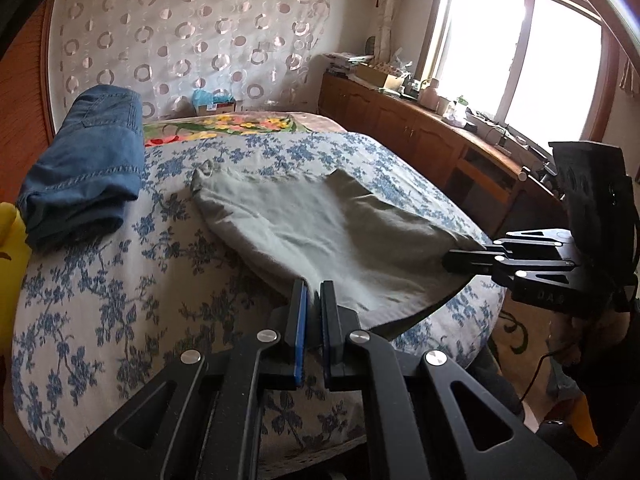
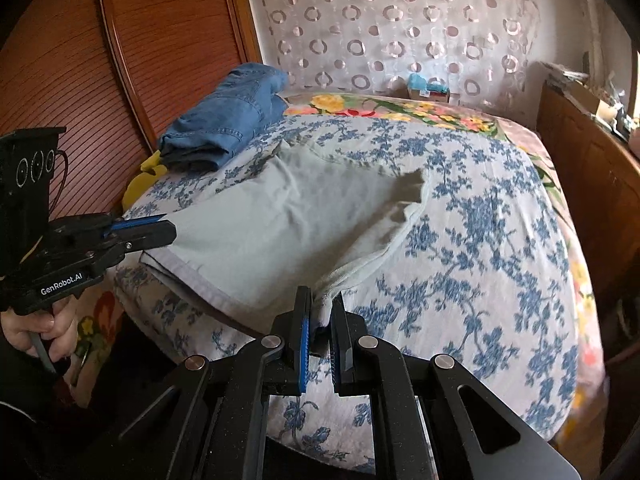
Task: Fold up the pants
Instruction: 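Lower the hem with both tools onto the waistband end of the trousers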
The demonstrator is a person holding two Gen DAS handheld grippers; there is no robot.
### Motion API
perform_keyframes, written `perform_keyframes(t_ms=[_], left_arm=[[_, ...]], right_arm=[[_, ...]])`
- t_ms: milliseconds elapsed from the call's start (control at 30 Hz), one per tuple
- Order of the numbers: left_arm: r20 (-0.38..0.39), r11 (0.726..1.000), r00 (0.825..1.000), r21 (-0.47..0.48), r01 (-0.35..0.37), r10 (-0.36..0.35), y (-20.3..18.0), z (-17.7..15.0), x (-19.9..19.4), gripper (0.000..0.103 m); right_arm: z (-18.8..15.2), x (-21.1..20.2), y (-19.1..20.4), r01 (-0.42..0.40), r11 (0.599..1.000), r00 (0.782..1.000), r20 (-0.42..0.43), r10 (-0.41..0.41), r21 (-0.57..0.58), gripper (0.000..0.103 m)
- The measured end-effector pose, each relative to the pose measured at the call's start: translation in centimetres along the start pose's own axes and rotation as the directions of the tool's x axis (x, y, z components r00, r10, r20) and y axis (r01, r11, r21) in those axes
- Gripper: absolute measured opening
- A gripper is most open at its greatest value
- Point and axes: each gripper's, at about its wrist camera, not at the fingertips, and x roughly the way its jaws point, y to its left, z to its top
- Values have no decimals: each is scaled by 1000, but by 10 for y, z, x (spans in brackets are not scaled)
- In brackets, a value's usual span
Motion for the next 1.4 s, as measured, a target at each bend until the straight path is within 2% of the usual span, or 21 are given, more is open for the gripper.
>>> perform_keyframes(t_ms=[367,633,1067,1400], left_arm=[[-27,1000,1000,-19,-2,1,-7,-27,0,7],[-21,1000,1000,-25,7,-7,-11,-30,0,7],[47,1000,999,-24,-1,2,2,15,7,7],[39,999,999,-33,-31,33,19,42,34,7]], right_arm=[[-27,4,5,-28,999,1000,-2,28,25,8],[-33,5,2,-43,998,999,10,43,53,8],[-1,11,-14,-60,998,995,87,57,33,8],[28,38,-32,-77,996,992,102,73,35,8]])
